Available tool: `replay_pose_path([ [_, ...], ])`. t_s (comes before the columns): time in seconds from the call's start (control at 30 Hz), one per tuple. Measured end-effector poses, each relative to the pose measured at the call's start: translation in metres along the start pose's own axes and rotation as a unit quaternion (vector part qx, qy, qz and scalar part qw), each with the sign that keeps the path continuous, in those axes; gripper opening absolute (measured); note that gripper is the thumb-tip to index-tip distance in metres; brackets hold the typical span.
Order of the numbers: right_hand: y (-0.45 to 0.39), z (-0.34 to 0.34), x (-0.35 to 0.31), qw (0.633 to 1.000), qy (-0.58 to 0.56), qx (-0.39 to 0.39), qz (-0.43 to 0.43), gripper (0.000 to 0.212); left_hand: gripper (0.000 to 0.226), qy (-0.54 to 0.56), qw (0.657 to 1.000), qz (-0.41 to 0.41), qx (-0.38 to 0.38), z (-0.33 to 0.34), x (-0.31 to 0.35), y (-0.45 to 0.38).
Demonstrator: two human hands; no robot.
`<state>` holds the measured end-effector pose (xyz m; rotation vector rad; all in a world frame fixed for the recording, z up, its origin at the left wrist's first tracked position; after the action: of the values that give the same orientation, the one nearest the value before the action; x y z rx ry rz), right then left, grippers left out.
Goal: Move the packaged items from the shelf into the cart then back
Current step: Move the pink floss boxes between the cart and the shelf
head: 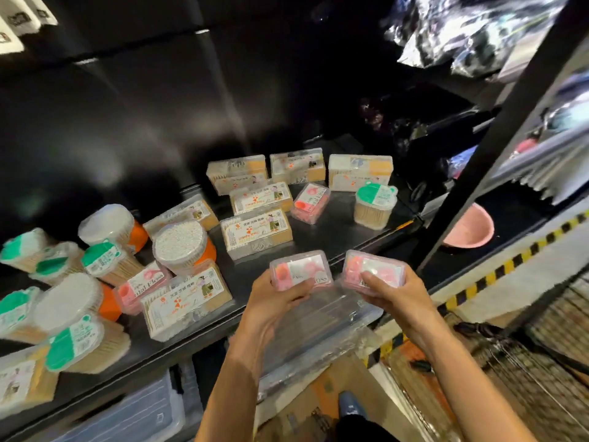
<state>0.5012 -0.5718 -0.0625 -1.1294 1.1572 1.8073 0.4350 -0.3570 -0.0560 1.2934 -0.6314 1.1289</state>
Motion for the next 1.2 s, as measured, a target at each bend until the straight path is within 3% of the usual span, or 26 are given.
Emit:
replay_pose_path([
  [0.13, 0.055, -0.032, 0.022, 0.995, -0.090, 0.051, 0.015, 0.058, 0.041, -0.062, 0.995, -0.013, -0.071, 0.038, -0.013, 0.004],
  [0.23, 0.098, -0.067, 0.026, 0.989, -0.108, 0.103, 0.010, 0.052, 0.050, -0.085, 0.987, -0.039, -0.134, 0.084, -0.032, 0.004],
  [0.33, 0.142, -0.111, 0.029, 0.979, -0.102, 0.174, 0.009, 0.040, 0.041, -0.106, 0.976, -0.045, -0.184, 0.137, -0.047, 0.005],
  [0.5, 0.218, -0.183, 0.032, 0.956, -0.104, 0.274, -0.017, 0.045, 0.040, -0.143, 0.941, -0.055, -0.303, 0.246, -0.076, 0.015],
  [0.63, 0.274, -0.242, 0.038, 0.937, -0.142, 0.316, -0.052, 0.054, 0.066, -0.186, 0.913, -0.067, -0.356, 0.328, -0.107, 0.026],
  [0.77, 0.326, -0.317, 0.052, 0.919, -0.167, 0.352, -0.062, 0.067, 0.051, -0.199, 0.885, -0.077, -0.413, 0.421, -0.147, 0.046],
  [0.97, 0.383, -0.454, 0.068, 0.912, -0.152, 0.379, -0.044, 0.053, 0.080, -0.254, 0.871, -0.091, -0.410, 0.552, -0.219, 0.048],
  [1.2, 0.417, -0.599, 0.108, 0.914, -0.085, 0.394, 0.050, 0.054, 0.075, -0.344, 0.848, -0.122, -0.385, 0.658, -0.302, 0.029],
])
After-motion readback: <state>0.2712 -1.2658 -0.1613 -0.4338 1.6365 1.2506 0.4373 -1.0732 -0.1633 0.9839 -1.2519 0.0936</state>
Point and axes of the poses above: each hand's wrist, its own y-axis away from the middle knuckle, its own z-axis out of the palm, x = y × z, the point moved 10 cm from there along -y, towards the middle knuckle, and after that the axes turned 11 degrees about -x, right-handed, at the moved point
